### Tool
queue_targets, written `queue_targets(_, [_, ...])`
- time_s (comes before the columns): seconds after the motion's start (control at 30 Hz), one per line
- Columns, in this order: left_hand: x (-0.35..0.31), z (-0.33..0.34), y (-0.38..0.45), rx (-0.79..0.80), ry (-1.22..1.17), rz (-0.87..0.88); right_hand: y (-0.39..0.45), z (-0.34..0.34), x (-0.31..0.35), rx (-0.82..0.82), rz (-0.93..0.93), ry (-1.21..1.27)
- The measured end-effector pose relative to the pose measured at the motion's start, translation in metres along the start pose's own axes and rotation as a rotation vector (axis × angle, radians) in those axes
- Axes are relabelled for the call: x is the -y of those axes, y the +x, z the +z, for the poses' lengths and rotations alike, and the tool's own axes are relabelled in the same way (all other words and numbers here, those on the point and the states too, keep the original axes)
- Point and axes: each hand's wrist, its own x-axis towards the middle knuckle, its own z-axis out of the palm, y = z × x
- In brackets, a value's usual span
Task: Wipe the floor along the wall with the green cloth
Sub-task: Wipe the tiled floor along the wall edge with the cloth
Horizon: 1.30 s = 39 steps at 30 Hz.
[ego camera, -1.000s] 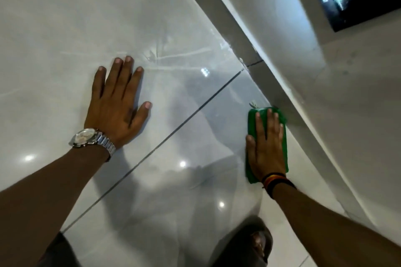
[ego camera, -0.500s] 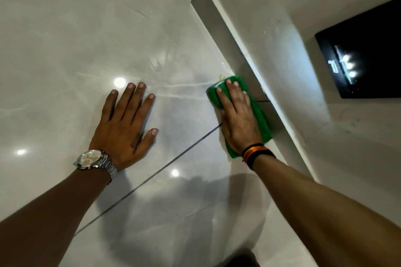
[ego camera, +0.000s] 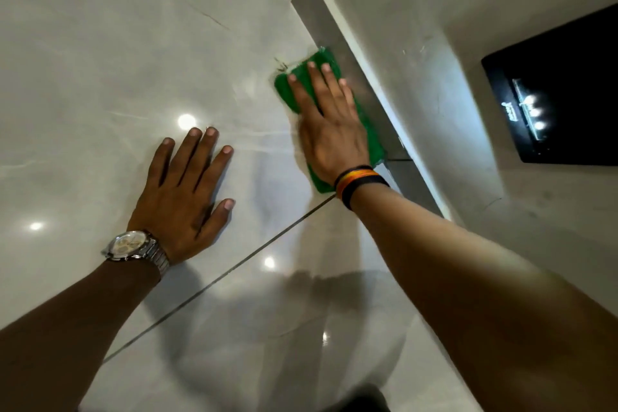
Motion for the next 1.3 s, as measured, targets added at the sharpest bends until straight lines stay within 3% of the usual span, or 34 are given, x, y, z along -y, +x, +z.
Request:
queue_targets(0.23, [0.0, 0.0, 0.001, 0.001, -0.014, -0.01, -0.109, 0.001, -0.035, 0.101, 0.106, 0.088])
queue_targets(0.47, [0.001, 0.0, 0.001, 0.018, -0.018, -0.007, -0.034, 0.0, -0.014, 0.018, 0.062, 0.154])
queue_targets(0.6, [-0.001, 0.0, 0.001, 0.007, -0.012, -0.004, 0.008, 0.005, 0.024, -0.048, 0.177, 0.144])
queue_targets(0.77, [-0.002, -0.001, 0.001, -0.007, -0.014, -0.002, -0.06, 0.012, 0.023, 0.048, -0.069, 0.108])
queue_targets(0.93, [-0.002, -0.001, 0.0, -0.003, -0.024, -0.01, -0.198, 0.008, -0.018, 0.173, 0.21, 0.094])
queue_targets(1.0, [-0.001, 0.0, 0.0, 0.0, -0.032, -0.012, -0.217, 0.001, -0.034, 0.196, 0.335, 0.086])
queue_targets(1.1, [-0.001, 0.0, 0.0, 0.004, -0.029, -0.006, -0.175, 0.0, -0.035, 0.167, 0.319, 0.121])
queue_targets(1.3, [-0.001, -0.003, 0.001, 0.021, -0.027, -0.006, -0.016, 0.008, 0.018, -0.041, 0.282, 0.179])
